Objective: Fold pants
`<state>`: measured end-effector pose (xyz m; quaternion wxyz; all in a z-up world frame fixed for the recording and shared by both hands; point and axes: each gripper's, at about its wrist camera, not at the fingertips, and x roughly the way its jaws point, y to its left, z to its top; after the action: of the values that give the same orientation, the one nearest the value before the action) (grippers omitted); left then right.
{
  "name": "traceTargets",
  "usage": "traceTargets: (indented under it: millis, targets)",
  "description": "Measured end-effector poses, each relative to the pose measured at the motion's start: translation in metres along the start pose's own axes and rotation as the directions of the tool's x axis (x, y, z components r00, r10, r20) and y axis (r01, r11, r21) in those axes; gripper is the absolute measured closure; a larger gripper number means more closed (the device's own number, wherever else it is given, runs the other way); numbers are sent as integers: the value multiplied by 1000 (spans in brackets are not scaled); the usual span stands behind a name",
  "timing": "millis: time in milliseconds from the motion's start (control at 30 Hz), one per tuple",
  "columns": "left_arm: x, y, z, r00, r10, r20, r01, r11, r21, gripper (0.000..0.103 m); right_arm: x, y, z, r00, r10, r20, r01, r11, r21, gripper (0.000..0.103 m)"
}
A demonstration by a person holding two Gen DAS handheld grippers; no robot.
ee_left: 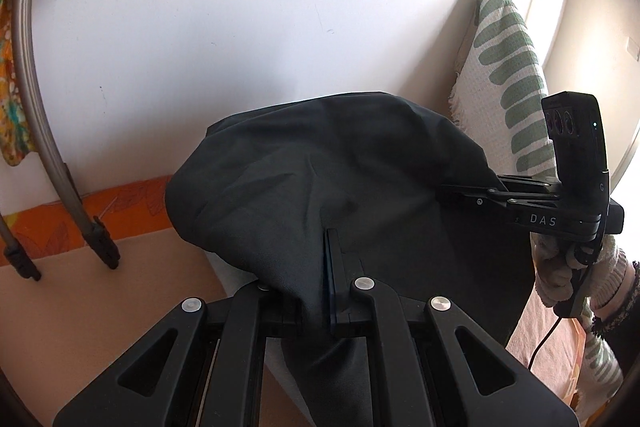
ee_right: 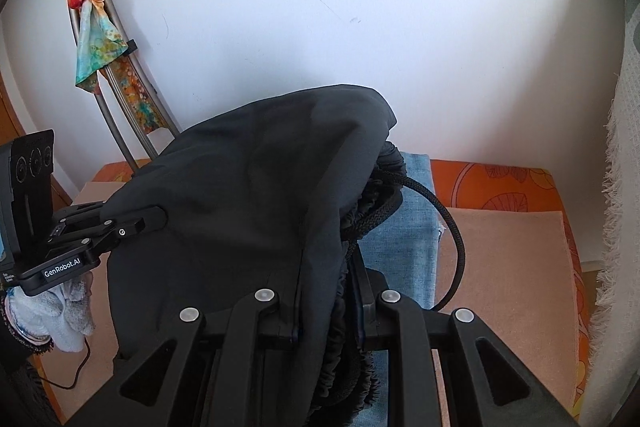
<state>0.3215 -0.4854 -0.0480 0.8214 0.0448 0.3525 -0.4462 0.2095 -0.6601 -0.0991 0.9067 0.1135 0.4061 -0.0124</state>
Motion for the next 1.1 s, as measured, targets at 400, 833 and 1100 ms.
traceTargets:
  millis: [400,833,1100]
  targets:
    - [10,11,-3,997,47,-67,-48,999,-12,86,15,-25,2,995,-87,-40,90,993,76,70]
    - [-23,-4,-4,995,77,-55,-76,997,29,68,-34,-12,-9,975,-221,32,219,974,57,65]
    - [-76,-30,-10,998,63,-14,-63,996,57,49,-87,23,-23,959,-258,117,251,966,68,37]
